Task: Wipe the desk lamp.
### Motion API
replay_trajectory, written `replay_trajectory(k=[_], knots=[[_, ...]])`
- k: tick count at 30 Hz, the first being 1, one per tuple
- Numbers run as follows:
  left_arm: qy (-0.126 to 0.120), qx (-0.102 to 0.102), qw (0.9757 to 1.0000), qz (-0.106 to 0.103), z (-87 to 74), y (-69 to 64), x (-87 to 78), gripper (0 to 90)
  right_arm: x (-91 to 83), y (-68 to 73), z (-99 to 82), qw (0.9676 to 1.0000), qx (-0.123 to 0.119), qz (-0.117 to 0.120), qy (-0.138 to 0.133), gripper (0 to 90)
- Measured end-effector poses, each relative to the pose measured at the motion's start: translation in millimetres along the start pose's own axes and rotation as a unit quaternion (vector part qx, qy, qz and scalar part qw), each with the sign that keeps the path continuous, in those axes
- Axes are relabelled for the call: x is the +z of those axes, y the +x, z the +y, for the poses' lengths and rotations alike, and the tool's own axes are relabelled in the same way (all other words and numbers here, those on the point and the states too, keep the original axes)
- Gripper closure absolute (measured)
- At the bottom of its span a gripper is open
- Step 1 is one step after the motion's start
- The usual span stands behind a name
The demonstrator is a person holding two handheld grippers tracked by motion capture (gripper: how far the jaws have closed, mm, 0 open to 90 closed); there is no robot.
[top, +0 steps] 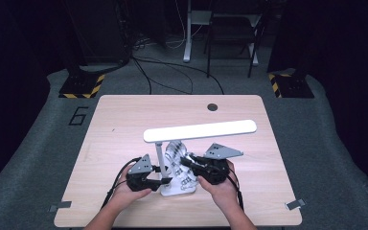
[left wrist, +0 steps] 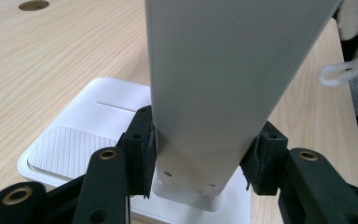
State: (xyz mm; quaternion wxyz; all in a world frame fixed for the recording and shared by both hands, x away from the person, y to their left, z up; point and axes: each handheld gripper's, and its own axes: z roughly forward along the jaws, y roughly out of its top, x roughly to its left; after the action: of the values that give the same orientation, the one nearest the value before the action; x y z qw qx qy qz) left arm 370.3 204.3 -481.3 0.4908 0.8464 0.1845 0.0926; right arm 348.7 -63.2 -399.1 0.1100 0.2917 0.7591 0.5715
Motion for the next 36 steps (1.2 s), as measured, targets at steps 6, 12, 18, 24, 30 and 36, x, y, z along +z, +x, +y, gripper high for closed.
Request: replay_trajectory(k=[6, 12, 18, 24, 30, 36], knots=[[-0.003, 0.003, 1.0, 0.007, -0.8, -0.9, 0.6, 52.4, 21.3, 17.1, 8.7, 0.9997, -0.017, 0.011, -0.009, 80.5], [0.001, 0.003, 0.9999, 0.012, 0.1, -2.2, 1.1, 52.6, 31.0, 25.6, 5.5, 0.9992, -0.038, 0.004, -0.011, 80.6], [0.008, 0.009, 0.9998, 0.017, 1.5, -3.2, 1.4, 52.8, 28.3, 28.8, 8.8, 0.9983, -0.038, -0.001, -0.044, 80.6], [0.01, 0.002, 0.9996, 0.025, 2.7, -6.2, 2.4, 53.0, 16.9, 41.1, 26.8, 0.9929, -0.056, -0.009, -0.105, 80.7], [0.016, 0.0, 0.9994, 0.031, 3.9, -7.7, 2.8, 53.1, 12.7, 45.9, 43.4, 0.9884, -0.073, -0.018, -0.132, 80.7], [0.016, 0.0, 0.9993, 0.034, 3.8, -8.2, 3.2, 53.1, 16.6, 41.0, 34.5, 0.9905, -0.058, -0.007, -0.125, 80.9]])
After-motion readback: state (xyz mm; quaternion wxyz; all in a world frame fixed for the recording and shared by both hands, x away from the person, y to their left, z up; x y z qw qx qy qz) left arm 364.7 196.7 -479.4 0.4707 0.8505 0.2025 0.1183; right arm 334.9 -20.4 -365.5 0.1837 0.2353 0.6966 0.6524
